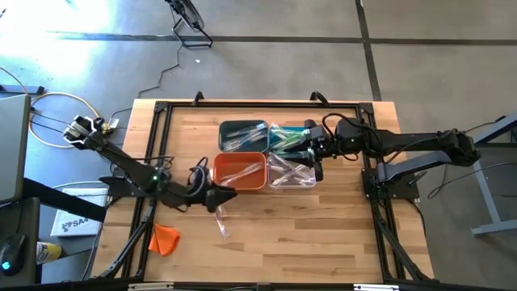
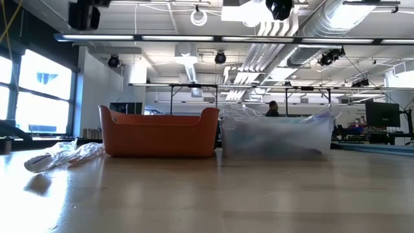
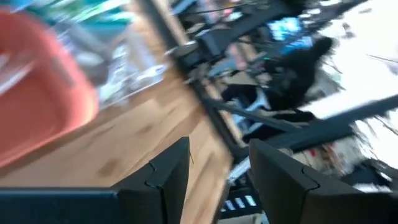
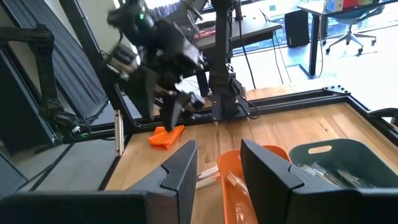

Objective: Pick & Place Toothbrushes
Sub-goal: Put the purple toothbrush into the transparent bin

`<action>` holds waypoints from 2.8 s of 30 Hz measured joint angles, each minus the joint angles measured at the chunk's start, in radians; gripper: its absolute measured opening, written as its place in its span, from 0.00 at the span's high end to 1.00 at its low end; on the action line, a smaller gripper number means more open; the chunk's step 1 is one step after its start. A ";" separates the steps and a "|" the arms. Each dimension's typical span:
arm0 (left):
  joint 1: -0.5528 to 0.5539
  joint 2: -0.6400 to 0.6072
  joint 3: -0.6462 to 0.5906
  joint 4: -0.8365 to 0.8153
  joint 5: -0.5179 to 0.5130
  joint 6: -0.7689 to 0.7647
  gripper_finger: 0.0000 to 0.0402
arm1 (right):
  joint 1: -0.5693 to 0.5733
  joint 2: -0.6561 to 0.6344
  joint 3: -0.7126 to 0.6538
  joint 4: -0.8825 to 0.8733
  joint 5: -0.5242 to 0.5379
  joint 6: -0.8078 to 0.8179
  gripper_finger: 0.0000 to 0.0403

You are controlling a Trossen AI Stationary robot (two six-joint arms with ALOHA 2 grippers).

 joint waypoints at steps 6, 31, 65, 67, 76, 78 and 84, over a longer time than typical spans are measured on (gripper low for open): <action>0.002 0.065 0.000 -0.078 0.025 -0.215 0.59 | 0.000 0.000 0.000 0.000 0.001 -0.024 0.71; -0.069 0.457 0.633 -0.905 0.275 -0.894 0.94 | -0.118 -0.026 -0.001 -0.175 0.002 -0.184 0.71; 0.000 0.792 0.648 -1.180 0.523 -1.142 0.61 | -0.162 -0.027 -0.001 -0.196 0.000 -0.184 0.71; 0.013 0.819 0.648 -1.178 0.549 -1.141 0.61 | -0.162 -0.027 -0.001 -0.196 0.000 -0.184 0.71; 0.023 0.886 0.648 -1.170 0.575 -1.138 0.61 | -0.162 -0.027 -0.001 -0.196 0.000 -0.184 0.71; 0.023 0.897 0.650 -1.168 0.575 -1.138 0.61 | -0.162 -0.027 -0.001 -0.196 0.000 -0.184 0.71; 0.022 0.911 0.652 -1.158 0.573 -1.121 0.64 | -0.162 -0.027 -0.001 -0.196 0.000 -0.184 0.71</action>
